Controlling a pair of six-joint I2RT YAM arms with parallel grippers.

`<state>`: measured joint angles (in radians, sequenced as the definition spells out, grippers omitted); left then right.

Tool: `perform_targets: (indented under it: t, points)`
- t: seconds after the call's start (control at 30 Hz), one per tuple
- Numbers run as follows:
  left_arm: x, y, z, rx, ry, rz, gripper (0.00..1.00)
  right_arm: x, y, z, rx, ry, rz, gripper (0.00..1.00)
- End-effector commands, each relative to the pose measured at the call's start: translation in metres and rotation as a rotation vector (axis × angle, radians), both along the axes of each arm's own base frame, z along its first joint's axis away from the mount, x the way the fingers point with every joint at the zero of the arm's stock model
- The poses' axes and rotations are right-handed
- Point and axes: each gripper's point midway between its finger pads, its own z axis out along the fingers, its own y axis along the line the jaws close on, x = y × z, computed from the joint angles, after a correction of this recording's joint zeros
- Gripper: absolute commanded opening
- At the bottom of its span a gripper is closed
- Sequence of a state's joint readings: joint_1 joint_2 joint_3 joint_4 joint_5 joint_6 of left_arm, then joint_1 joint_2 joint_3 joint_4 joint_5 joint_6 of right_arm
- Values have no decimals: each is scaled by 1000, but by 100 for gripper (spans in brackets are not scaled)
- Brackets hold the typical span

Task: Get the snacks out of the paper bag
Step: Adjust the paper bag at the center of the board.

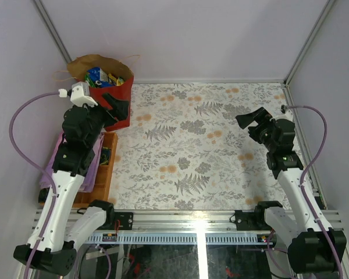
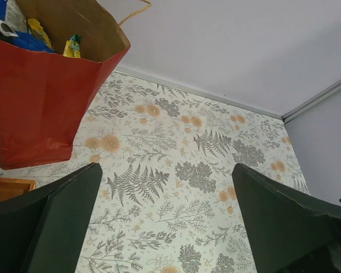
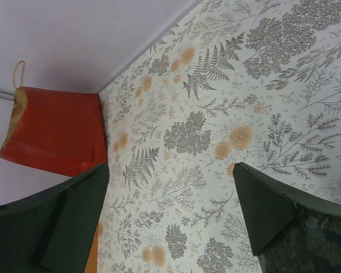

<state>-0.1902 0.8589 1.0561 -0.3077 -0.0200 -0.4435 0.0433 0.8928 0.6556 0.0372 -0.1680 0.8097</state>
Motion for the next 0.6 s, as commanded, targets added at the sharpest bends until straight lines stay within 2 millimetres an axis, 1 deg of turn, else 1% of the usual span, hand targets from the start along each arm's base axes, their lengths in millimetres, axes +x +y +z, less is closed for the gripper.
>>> perform_targets:
  t: [0.0,0.2,0.3,0.33,0.43,0.57]
  points:
    - [-6,9,0,53,50,39,99,4,9,44,92,-103,46,99]
    - [-6,13,-7,104,112,52,99,3,14,38,68,-66,100,99]
    - [2,11,-15,162,184,31,100,3,17,35,34,-17,136,99]
    - [6,10,-19,178,220,26,100,3,17,35,26,-10,142,99]
    - [24,8,-23,208,285,23,100,4,21,38,49,-13,161,99]
    - [60,13,-16,236,289,92,100,1,32,40,95,-10,211,99]
